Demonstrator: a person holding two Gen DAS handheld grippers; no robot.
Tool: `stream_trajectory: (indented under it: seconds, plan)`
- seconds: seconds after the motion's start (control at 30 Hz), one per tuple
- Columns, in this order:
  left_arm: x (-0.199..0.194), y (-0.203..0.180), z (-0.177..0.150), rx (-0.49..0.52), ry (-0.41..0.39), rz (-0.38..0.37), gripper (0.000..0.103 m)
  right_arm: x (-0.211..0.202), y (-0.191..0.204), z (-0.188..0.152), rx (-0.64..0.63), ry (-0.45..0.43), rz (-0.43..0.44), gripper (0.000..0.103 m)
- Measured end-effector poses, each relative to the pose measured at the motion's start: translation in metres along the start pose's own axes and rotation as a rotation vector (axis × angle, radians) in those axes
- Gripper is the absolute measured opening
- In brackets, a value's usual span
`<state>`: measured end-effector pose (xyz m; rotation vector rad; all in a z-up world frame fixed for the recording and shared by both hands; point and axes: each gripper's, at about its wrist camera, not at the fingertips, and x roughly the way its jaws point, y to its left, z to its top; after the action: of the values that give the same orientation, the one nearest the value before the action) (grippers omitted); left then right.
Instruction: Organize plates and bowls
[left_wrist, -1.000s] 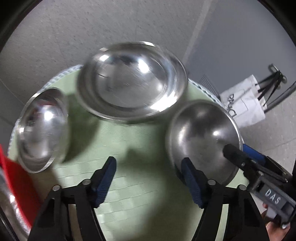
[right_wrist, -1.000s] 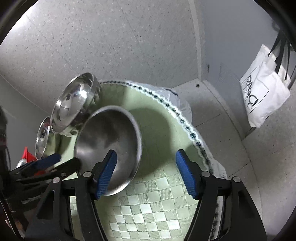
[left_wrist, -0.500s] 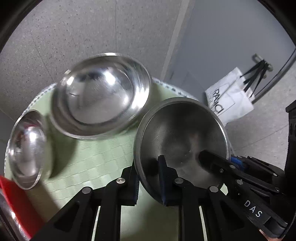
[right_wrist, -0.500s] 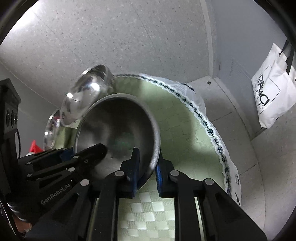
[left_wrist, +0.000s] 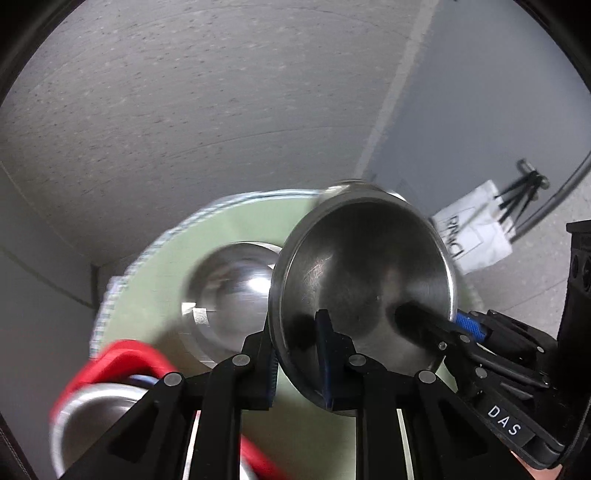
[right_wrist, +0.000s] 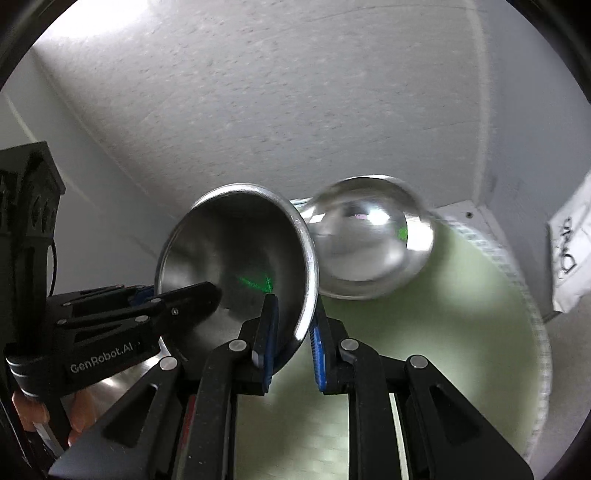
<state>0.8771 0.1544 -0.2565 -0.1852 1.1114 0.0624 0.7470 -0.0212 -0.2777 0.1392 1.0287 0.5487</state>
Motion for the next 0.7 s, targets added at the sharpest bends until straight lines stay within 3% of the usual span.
stream_trajectory:
  seconds: [0.27,0.5,0.7]
  plan:
    - [0.027,0.059,0.012,-0.023,0.078,0.039,0.015,0.065,0.045,-0.001,0.016,0.077,-0.018,0.016]
    - [0.070,0.070,0.026,0.011,0.121,0.050,0.017,0.098,0.048,-0.010,0.054,0.116,-0.083,0.017]
    - [0.085,0.069,0.033,0.032,0.117,0.063,0.021,0.100,0.046,-0.012,0.061,0.114,-0.121,0.020]
